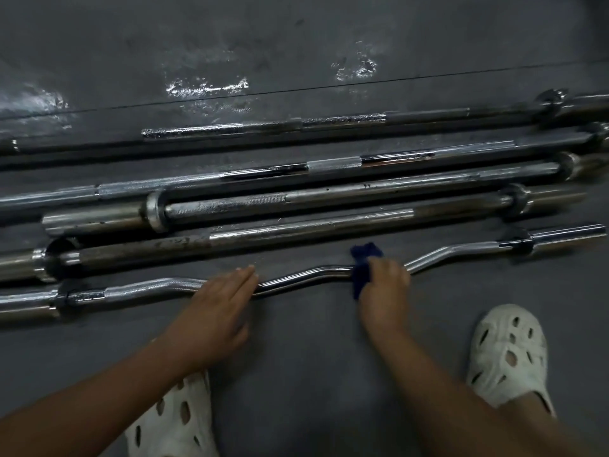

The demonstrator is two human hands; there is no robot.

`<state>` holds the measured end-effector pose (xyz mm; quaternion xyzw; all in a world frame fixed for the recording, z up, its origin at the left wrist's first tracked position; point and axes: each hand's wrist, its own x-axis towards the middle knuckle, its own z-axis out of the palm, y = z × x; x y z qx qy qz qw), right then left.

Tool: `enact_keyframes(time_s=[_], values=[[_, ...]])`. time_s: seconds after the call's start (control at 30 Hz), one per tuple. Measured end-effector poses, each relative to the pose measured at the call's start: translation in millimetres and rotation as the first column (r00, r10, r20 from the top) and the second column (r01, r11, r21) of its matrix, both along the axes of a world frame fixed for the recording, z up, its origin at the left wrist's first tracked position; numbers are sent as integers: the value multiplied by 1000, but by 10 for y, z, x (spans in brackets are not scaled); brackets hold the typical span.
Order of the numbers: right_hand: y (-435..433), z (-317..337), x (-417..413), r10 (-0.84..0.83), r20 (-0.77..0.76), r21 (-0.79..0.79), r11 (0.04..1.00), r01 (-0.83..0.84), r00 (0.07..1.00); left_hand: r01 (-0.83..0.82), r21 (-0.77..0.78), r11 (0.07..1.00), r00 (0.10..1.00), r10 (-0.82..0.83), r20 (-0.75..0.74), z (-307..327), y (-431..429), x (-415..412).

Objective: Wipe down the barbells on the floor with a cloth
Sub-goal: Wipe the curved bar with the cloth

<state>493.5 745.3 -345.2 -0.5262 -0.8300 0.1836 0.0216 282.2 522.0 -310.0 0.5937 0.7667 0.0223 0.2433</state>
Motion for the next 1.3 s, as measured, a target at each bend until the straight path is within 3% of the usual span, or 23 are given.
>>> enact_keyframes(time_s=[0.07,0.1,0.13,0.2,0.23,0.3,0.37,0.4,0.47,0.5,0.53,0.57,0.6,0.67,0.7,0.73,0.83,1.03,1.07,1.13,1.2,1.23,1.3], values=[[-220,11,-86,307,-42,-5,952,-307,951,13,1,1000,1000,-13,-4,24,61,45],[-203,86,-90,349,-61,-17,937,-350,935,22,11,1000,1000,-22,-4,56,91,58],[-76,112,-36,276,-59,-44,959,-279,959,25,23,999,1000,-25,-7,100,116,65],[233,173,151,-66,-15,-50,997,65,998,18,47,999,1000,-17,-14,188,135,89],[321,200,225,-156,23,-33,987,157,987,16,62,998,1000,-15,-11,224,137,108],[298,285,164,-14,51,-107,994,20,999,42,82,996,999,-43,0,264,133,141],[176,358,1,198,-122,-323,919,-227,973,87,93,992,996,-86,-16,312,107,128],[147,438,-77,166,-220,-410,879,-245,961,100,99,990,995,-97,-29,342,88,94],[259,533,-141,-179,-387,-521,852,-54,904,103,106,989,994,-99,-44,418,51,-2],[330,558,-117,-429,-420,-631,771,83,800,94,101,990,995,-91,-40,457,30,-53],[364,567,-70,-641,-384,-762,626,163,664,85,91,992,996,-82,-28,488,14,-94],[390,526,-8,-726,-304,-813,536,230,617,85,85,993,996,-84,-17,509,5,-126],[391,495,35,-703,-256,-784,553,282,664,98,86,992,995,-97,-13,512,5,-151],[391,385,141,-445,-177,-560,779,283,878,141,90,986,990,-140,-21,487,35,-176],[384,331,221,-357,-145,-363,887,286,923,159,93,983,987,-158,-19,461,65,-174],[351,282,278,-321,-158,-218,934,284,934,167,101,981,986,-167,-8,425,103,-160],[104,168,296,-356,-221,-64,934,351,908,159,129,979,986,-164,27,285,208,-58],[-467,-26,-45,-352,-70,-92,934,346,933,51,134,990,994,-63,88,-35,213,108],[-524,-19,-136,-303,-80,-92,951,295,950,27,131,991,994,-41,105,-60,199,135],[-524,5,-208,-21,-103,-91,996,12,994,-10,128,992,991,-7,130,-78,149,174],[-256,-39,-56,167,-106,-66,982,-175,980,-32,120,992,989,14,147,-84,96,181],[-88,-73,66,90,-108,-36,995,-95,990,-38,115,993,989,21,148,-80,83,179],[66,-71,195,-288,-104,-38,958,285,952,-43,115,992,991,28,135,-87,101,171]])
